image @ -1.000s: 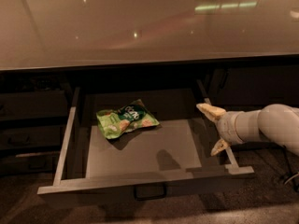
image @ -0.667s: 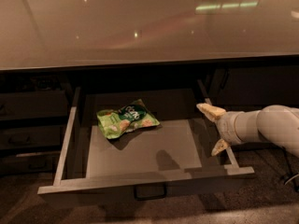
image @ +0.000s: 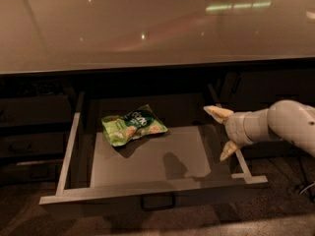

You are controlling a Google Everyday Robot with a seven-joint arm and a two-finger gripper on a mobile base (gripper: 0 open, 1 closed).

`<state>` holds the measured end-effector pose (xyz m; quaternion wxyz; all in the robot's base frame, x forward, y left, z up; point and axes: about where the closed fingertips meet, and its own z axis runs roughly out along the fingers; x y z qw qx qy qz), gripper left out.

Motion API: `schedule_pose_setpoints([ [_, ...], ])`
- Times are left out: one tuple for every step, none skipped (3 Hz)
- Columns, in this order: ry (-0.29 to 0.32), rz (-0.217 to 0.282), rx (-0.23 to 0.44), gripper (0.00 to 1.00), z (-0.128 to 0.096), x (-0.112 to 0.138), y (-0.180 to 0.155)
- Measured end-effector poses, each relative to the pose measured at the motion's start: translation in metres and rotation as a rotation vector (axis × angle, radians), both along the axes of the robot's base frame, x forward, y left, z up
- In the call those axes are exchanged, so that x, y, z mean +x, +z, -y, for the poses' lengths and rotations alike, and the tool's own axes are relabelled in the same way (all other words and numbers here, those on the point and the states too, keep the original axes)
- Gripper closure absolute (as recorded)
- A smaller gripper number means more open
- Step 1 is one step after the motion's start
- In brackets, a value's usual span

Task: Open top drawer

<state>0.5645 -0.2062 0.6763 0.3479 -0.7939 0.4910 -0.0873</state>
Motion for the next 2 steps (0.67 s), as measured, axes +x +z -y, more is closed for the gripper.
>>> schedule_pose_setpoints([
  [0.076,-0.042,0.085,0.0,-0.0297,0.03,0.0213],
  [0.076,-0.042,0.085,0.0,-0.0297,0.03,0.0213],
])
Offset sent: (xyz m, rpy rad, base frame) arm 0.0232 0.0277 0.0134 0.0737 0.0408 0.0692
